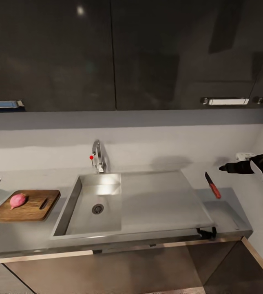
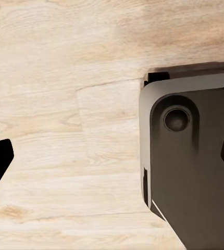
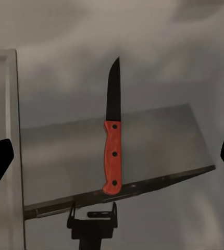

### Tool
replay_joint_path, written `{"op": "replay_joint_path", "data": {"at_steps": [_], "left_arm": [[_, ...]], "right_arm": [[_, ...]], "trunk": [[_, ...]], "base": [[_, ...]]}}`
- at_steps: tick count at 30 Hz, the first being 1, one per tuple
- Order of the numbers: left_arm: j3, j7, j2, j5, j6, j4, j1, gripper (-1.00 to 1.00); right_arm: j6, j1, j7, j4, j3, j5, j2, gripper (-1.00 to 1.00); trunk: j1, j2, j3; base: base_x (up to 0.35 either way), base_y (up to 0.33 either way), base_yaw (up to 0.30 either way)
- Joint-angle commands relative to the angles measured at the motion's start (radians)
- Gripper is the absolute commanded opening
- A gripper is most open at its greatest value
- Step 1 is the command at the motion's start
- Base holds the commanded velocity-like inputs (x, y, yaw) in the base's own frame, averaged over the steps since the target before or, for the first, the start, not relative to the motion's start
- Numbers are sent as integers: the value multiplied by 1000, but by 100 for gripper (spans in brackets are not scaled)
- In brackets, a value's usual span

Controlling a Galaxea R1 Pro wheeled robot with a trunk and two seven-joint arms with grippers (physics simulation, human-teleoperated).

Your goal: In the kitchen, take the Vidalia onion out of the sink, dice it on the chopping board with the paring knife, put the diced onion into the bowl on the countertop, then place both the paring knife and the chopping board into the sink.

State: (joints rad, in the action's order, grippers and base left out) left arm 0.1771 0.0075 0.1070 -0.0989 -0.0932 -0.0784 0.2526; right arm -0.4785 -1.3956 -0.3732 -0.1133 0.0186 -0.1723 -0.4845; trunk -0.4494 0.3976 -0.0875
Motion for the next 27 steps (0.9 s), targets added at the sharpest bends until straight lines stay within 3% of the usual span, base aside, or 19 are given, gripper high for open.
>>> {"op": "replay_joint_path", "data": {"at_steps": [1, 17, 27], "left_arm": [[9, 0, -1, -10, -7, -4, 2, 100], [9, 0, -3, -10, -6, -4, 2, 100], [9, 0, -3, -10, -6, -4, 2, 100]], "right_arm": [[-3, -1, -7, -2, 1, -9, 0, 100], [-1, -1, -6, -1, 1, -9, 2, 100], [0, 0, -6, 11, 2, -9, 4, 100]], "trunk": [[-1, 2, -4], [-1, 2, -30], [-1, 2, -46]], "base": [[0, 0, 0], [5, 0, 0], [174, 0, 0]]}}
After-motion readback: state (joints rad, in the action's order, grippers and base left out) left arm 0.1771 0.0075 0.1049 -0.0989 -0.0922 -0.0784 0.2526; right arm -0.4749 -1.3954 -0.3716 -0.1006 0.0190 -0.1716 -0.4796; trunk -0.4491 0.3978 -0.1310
